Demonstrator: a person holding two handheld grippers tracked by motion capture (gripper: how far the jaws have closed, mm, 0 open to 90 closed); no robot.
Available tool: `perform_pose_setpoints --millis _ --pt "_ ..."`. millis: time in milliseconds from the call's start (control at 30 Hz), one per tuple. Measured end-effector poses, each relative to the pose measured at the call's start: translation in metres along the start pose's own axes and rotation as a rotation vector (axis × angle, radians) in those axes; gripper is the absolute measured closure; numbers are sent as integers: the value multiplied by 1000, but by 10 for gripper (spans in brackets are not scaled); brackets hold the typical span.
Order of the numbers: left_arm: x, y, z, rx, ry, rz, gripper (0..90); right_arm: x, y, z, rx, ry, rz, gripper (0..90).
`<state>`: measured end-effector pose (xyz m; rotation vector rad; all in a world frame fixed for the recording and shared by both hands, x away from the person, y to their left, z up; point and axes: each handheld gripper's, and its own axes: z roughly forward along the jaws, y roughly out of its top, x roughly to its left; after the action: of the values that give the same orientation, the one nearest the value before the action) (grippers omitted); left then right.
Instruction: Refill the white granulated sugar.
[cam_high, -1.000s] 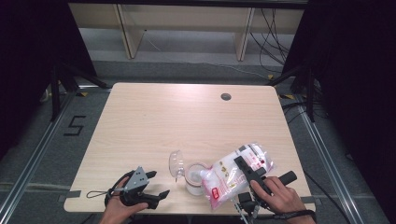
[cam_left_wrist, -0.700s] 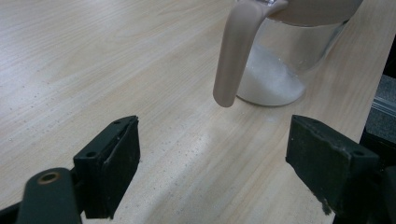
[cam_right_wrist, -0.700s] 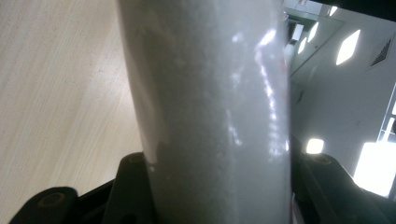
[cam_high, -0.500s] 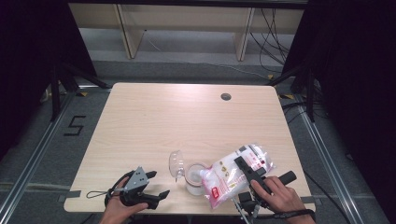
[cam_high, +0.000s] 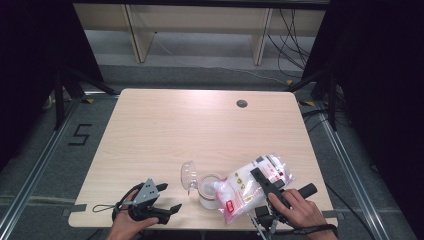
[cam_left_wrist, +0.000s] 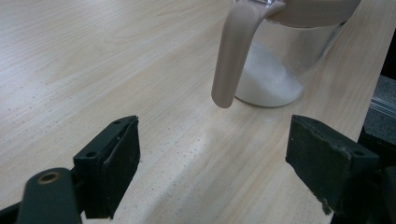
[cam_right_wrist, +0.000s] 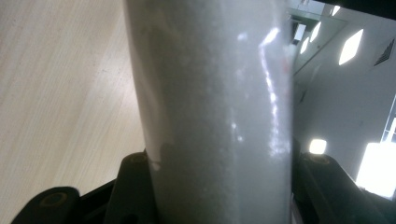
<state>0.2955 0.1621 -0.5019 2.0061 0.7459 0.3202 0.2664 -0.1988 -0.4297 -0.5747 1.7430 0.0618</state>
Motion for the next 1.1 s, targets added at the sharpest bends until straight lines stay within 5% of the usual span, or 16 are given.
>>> perform_pose_setpoints --millis 400,467,567,800,1100 --pt "0 0 -1 -2 3 -3 173 -1 3 -2 -20 -11 7 584" --pt "0 0 -1 0 2 0 173 1 4 -3 -14 -7 48 584" --pt "0 0 -1 1 1 1 173 -1 3 -2 -23 0 20 584" --pt "0 0 0 1 0 1 173 3 4 -2 -14 5 57 588" --pt "0 0 -1 1 0 2 173 4 5 1 -11 17 35 593"
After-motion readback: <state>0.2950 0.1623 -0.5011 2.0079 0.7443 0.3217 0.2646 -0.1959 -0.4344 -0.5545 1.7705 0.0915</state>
